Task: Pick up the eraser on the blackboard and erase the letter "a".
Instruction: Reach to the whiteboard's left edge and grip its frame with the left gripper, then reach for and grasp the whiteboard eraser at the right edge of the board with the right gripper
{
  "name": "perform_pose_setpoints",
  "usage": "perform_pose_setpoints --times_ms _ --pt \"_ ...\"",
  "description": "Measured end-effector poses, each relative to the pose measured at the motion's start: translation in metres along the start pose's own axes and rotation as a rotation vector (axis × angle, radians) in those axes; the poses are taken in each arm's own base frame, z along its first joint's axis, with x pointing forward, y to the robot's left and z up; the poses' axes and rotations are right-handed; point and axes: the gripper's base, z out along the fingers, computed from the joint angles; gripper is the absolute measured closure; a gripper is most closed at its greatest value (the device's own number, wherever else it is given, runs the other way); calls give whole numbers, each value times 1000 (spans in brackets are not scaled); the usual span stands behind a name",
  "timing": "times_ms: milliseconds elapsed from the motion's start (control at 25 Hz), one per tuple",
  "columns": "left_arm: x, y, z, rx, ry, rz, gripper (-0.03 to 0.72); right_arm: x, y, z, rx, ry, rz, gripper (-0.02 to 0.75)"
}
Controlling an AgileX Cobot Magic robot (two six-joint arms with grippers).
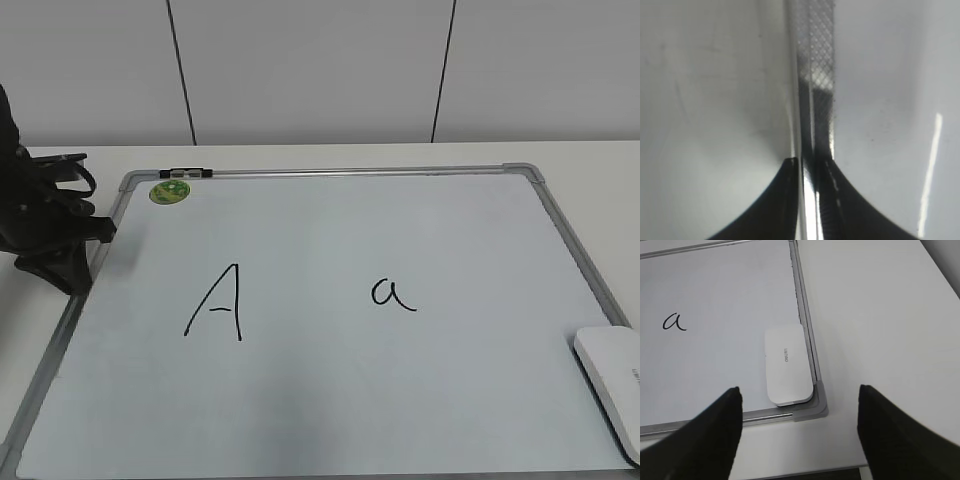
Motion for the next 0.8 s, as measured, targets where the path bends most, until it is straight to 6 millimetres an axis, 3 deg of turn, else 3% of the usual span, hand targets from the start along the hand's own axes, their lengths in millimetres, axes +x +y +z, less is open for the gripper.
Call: perform_pose_setpoints --times_ms 200,320,440,600,800 --pt "0 -1 0 12 2 -10 655 -1 0 0 0 4 0 204" --pt "0 -1 0 14 2 -11 655 -11 1 4 3 57 0 204" --pt "0 -1 1 14 6 -11 650 -37 2 23 11 211 0 204" --pt "0 -1 1 11 12 -9 634 -56 4 43 -1 339 -16 204" --pt "1 -1 1 8 13 -6 616 -84 12 93 -15 599 -25 204"
